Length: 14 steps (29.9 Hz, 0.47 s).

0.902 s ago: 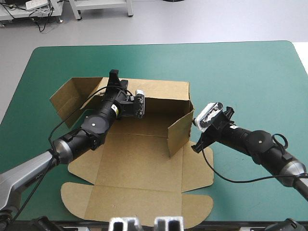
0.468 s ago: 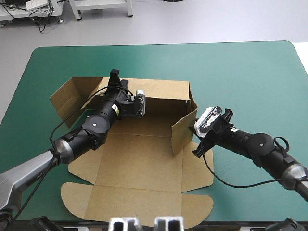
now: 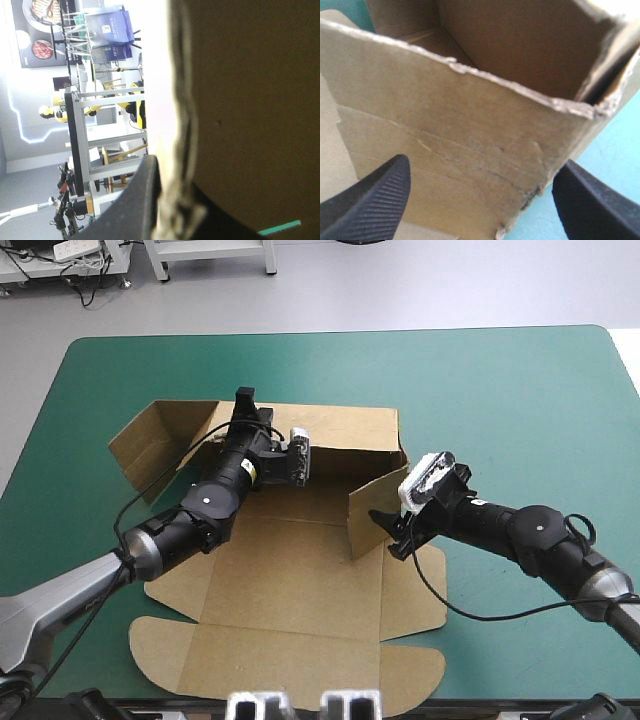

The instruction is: Fold the box

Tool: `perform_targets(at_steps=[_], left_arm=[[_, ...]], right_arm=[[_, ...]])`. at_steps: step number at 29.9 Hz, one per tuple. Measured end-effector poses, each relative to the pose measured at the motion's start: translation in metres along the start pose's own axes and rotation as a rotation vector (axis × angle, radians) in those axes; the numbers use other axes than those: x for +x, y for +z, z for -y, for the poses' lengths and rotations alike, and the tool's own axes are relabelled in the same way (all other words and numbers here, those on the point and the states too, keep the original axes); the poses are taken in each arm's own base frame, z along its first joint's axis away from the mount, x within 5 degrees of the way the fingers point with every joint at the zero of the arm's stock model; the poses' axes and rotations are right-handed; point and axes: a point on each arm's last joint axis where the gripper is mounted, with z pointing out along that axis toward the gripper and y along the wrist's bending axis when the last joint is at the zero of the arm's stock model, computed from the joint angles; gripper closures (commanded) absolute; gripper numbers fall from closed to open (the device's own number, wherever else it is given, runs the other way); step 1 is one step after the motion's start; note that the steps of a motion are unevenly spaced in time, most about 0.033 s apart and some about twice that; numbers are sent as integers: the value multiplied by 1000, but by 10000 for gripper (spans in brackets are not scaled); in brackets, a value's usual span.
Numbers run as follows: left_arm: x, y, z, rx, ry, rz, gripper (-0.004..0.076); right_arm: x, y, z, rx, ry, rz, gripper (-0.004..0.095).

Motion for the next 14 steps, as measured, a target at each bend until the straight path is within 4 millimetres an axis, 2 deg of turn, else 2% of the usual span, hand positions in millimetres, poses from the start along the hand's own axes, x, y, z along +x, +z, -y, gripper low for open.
perform_targets(at_steps=[4, 8, 14], left_arm=[[-5, 3, 0, 1, -21, -40, 710], [-12, 3, -10, 1, -109, -49, 710], [-28, 1, -24, 39, -194, -20, 710]], right_arm=[[-7, 1, 8, 60, 38, 24, 175], [-15, 2, 12, 83, 64, 50, 175], [-14, 14, 17, 97, 106, 30, 203]])
